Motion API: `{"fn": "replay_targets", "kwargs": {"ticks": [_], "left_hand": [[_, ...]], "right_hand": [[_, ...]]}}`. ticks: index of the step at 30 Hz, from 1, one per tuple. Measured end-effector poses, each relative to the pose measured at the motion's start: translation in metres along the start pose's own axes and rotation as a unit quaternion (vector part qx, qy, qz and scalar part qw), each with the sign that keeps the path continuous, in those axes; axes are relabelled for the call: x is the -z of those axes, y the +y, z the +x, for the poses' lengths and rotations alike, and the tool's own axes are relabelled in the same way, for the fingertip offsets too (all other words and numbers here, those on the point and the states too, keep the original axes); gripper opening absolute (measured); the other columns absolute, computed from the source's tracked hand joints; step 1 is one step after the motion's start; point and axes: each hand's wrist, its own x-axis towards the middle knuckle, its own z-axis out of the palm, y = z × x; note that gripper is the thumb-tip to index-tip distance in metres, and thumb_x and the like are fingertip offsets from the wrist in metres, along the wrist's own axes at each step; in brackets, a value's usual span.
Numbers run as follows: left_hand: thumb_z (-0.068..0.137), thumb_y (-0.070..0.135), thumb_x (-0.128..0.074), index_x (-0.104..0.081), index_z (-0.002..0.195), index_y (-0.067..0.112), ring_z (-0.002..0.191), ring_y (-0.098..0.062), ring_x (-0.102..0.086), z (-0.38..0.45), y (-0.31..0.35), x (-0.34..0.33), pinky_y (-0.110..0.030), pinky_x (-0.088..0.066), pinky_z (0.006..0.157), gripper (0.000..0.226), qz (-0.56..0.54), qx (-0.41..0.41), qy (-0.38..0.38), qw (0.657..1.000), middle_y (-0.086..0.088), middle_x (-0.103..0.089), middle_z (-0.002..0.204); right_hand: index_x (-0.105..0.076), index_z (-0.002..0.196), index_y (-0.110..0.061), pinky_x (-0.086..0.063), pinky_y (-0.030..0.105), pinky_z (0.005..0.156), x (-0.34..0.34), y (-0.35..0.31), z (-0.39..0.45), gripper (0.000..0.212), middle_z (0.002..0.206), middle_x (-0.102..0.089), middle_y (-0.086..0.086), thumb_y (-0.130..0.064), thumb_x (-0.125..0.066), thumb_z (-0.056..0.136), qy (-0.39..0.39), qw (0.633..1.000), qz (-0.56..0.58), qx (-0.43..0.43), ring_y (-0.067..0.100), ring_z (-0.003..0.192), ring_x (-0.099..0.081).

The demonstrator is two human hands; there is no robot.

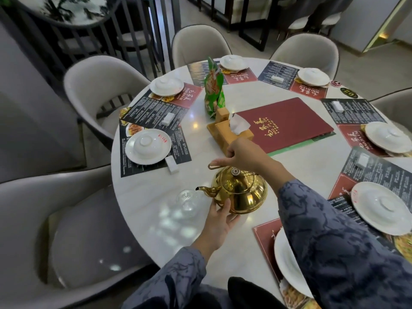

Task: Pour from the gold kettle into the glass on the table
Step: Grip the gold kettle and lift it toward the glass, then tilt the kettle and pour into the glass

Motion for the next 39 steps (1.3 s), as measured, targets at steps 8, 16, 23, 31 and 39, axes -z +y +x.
{"fn": "replay_targets", "kwargs": {"ticks": [8, 16, 23, 31, 39], "left_hand": [[0.093, 0.029, -0.057, -0.029, 0.148, 0.029, 0.109, -0.027, -0.066, -0.009, 0.000, 0.011, -0.034, -0.056, 0.091, 0.061, -0.057, 0.043, -0.016, 0.997, -0.006, -0.057, 0.132], [0.094, 0.024, -0.056, -0.034, 0.146, 0.021, 0.125, -0.035, -0.055, -0.009, -0.002, 0.015, -0.040, -0.055, 0.095, 0.057, -0.110, 0.057, -0.046, 0.991, -0.016, -0.046, 0.147], [0.093, 0.023, -0.058, -0.039, 0.144, 0.017, 0.131, -0.038, -0.049, -0.012, -0.001, 0.015, -0.043, -0.051, 0.100, 0.055, -0.132, 0.078, -0.052, 0.987, -0.017, -0.048, 0.146], [0.087, 0.025, -0.064, -0.041, 0.141, 0.015, 0.127, -0.037, -0.053, -0.016, -0.002, 0.016, -0.050, -0.039, 0.112, 0.059, -0.129, 0.076, -0.068, 0.986, -0.019, -0.048, 0.144], [0.092, 0.024, -0.058, -0.044, 0.138, 0.012, 0.121, -0.036, -0.059, -0.022, 0.001, 0.014, -0.049, -0.041, 0.111, 0.049, -0.130, 0.084, -0.062, 0.986, -0.020, -0.053, 0.139]], "right_hand": [[-0.034, 0.047, -0.013, -0.017, 0.029, 0.044, -0.007, -0.030, 0.005, 0.065, 0.044, -0.028, 0.000, -0.062, -0.068, 0.074, -0.038, 0.998, -0.045, -0.021, 0.015, 0.040, -0.022], [-0.037, 0.050, -0.012, -0.023, 0.028, 0.043, -0.008, -0.045, 0.009, 0.066, 0.049, -0.033, 0.001, -0.066, -0.067, 0.073, -0.053, 0.993, -0.100, -0.038, 0.015, 0.044, -0.029], [-0.037, 0.054, -0.013, -0.025, 0.026, 0.044, -0.013, -0.060, 0.014, 0.065, 0.054, -0.038, 0.000, -0.068, -0.066, 0.072, -0.062, 0.987, -0.140, -0.056, 0.014, 0.047, -0.034], [-0.033, 0.060, -0.014, -0.027, 0.027, 0.042, -0.015, -0.073, 0.016, 0.066, 0.058, -0.039, 0.001, -0.069, -0.070, 0.068, -0.068, 0.983, -0.152, -0.074, 0.014, 0.049, -0.036], [-0.033, 0.062, -0.014, -0.026, 0.026, 0.043, -0.012, -0.081, 0.015, 0.064, 0.061, -0.040, 0.001, -0.065, -0.072, 0.070, -0.070, 0.983, -0.149, -0.075, 0.014, 0.052, -0.036]]}}
